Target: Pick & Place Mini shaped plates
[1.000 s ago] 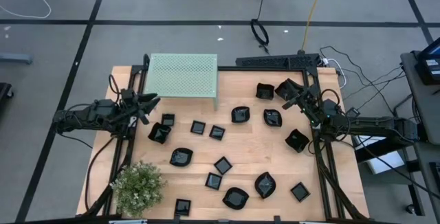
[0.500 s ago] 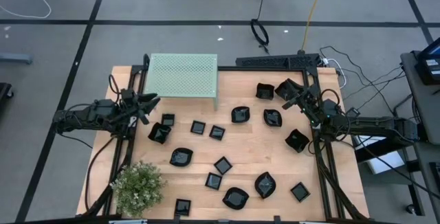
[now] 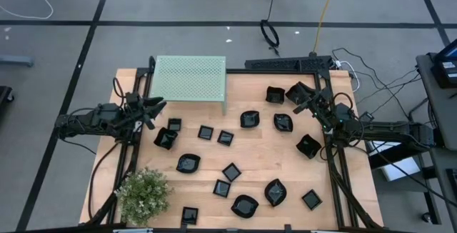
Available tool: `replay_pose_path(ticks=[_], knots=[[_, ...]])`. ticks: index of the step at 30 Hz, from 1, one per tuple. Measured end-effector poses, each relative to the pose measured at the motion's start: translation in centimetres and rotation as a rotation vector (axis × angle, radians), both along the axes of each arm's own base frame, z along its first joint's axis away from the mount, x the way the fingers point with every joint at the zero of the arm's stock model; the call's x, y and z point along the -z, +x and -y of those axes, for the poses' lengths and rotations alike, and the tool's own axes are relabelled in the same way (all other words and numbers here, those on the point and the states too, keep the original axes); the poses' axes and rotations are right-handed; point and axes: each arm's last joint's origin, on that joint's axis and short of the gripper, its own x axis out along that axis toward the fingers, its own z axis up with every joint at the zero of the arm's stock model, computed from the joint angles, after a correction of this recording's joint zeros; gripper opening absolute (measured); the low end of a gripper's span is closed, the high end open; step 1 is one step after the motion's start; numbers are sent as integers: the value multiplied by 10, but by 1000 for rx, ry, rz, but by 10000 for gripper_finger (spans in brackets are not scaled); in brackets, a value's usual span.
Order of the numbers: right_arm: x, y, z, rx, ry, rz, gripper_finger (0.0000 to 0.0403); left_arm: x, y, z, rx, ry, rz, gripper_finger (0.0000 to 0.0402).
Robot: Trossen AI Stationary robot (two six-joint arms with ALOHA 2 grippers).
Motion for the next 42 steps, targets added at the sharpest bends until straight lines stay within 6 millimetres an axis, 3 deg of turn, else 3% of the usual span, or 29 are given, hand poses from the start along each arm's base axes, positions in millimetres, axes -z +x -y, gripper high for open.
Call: replay_pose_path(ticks=[15,19,26,34,42], knots=[[0,0,0,0,0,0,52,-6,0,0,-3,-7,64,157],[0,0,0,0,0,0,52,-17,-1,-1,-20,-20,193,157],[0,0,0,0,0,-1,52,-38,2,1,3,116,317,157],[0,0,0,0,0,0,52,-58,50,3,22,114,110,157],[0,0,0,0,0,0,52,-72,113,7,29,-26,-320,157]])
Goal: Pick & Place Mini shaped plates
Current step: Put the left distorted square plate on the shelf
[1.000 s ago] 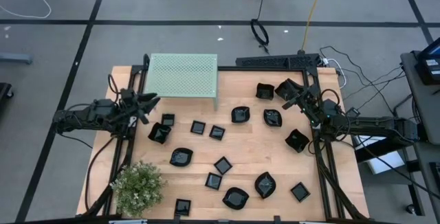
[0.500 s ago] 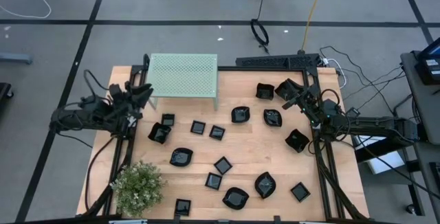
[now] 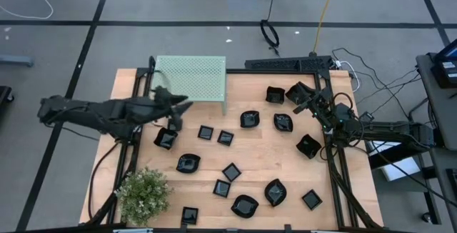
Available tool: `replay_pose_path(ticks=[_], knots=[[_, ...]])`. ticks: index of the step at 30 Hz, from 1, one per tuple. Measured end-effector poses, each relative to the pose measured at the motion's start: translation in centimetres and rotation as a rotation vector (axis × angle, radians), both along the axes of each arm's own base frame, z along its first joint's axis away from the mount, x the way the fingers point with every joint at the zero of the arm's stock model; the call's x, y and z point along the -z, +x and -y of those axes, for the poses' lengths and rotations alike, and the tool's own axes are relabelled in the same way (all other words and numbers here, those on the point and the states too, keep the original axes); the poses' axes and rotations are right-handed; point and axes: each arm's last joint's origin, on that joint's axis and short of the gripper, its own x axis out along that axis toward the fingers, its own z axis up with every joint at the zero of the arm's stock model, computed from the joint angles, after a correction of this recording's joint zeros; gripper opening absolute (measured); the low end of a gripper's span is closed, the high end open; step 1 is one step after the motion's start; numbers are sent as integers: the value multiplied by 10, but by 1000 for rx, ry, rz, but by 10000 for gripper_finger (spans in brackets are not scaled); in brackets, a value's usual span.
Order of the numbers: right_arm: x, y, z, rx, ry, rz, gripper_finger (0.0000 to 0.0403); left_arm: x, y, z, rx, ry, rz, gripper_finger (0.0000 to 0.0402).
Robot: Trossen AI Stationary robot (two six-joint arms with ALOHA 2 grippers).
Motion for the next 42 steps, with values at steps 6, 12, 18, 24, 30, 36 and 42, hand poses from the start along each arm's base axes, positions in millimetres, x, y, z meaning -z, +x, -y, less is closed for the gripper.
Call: replay_pose_path(ticks=[6,12,18,24,30,36,42], knots=[[0,0,0,0,0,0,52,5,31,5,-18,-244,-268,157],[0,0,0,0,0,0,52,36,44,12,1,-523,-536,157],[0,0,0,0,0,0,52,70,42,14,-193,-685,-818,157],[0,0,0,0,0,0,52,90,44,15,-352,-738,-939,157],[0,0,0,0,0,0,52,104,50,16,-388,-741,-1014,157],[0,0,0,0,0,0,52,121,55,16,-400,-711,-1106,157],[0,0,0,0,0,1,52,137,58,16,-432,-684,-1204,157]])
